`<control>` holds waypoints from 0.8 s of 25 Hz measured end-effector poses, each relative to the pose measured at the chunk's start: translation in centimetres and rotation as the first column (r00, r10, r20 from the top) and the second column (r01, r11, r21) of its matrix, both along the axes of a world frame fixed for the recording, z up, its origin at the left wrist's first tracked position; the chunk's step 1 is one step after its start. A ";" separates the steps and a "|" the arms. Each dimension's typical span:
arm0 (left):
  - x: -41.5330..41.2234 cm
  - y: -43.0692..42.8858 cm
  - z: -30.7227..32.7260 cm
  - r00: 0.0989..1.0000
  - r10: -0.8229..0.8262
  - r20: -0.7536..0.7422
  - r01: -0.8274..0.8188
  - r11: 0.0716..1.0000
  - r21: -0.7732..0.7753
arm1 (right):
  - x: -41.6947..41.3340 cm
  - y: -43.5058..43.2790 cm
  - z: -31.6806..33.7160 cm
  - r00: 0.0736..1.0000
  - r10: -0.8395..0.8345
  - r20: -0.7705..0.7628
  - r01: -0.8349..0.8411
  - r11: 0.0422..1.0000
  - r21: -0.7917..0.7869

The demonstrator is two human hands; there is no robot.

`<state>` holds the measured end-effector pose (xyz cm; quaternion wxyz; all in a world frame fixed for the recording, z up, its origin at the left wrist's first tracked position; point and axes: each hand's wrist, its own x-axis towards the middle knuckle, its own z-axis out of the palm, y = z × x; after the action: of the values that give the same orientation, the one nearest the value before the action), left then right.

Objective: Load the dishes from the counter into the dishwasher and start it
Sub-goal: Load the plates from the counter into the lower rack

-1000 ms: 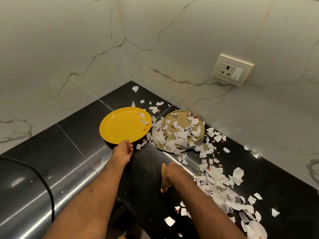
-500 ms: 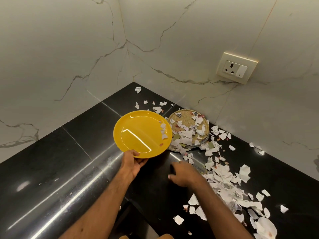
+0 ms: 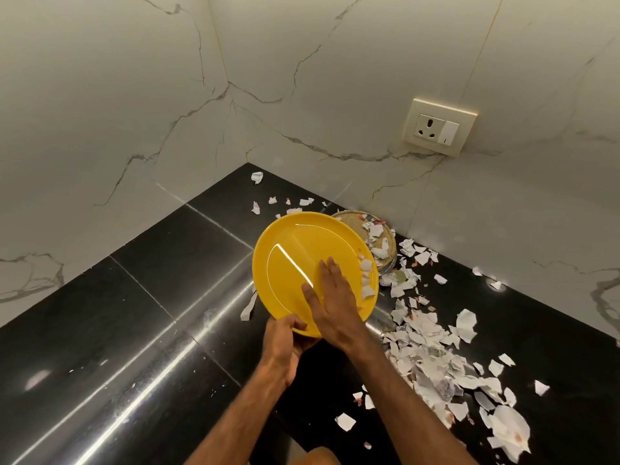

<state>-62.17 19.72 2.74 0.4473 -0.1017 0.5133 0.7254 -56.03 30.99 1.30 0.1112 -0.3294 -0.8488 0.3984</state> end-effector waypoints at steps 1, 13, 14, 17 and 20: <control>0.2 -0.2 0.1 1.000 0.010 -0.017 -0.011 1.000 -0.011 | 0.3 0.3 -0.6 1.000 -0.013 0.024 0.012 1.000 0.027; -0.7 -0.9 0.5 0.994 0.019 -0.104 -0.024 0.999 -0.042 | 5.6 2.8 -2.2 0.960 -0.279 -0.037 0.280 0.959 0.040; -0.5 -0.6 0.6 0.990 -0.033 -0.137 0.023 0.997 -0.073 | 5.2 2.4 -1.8 0.968 -0.238 -0.076 0.241 0.970 0.031; 0.5 -0.1 0.8 0.958 -0.195 -0.210 0.165 0.974 -0.154 | 4.3 2.2 -1.8 0.989 -0.136 -0.065 0.138 0.990 0.023; 0.5 0.1 0.6 0.926 -0.271 -0.264 0.222 0.954 -0.202 | 5.1 3.9 -3.1 0.971 -0.235 0.032 0.235 0.972 0.017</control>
<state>-61.72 19.81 3.30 0.4453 0.0335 0.6411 0.6241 -50.97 34.90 -1.76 0.1452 -0.4335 -0.8081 0.3715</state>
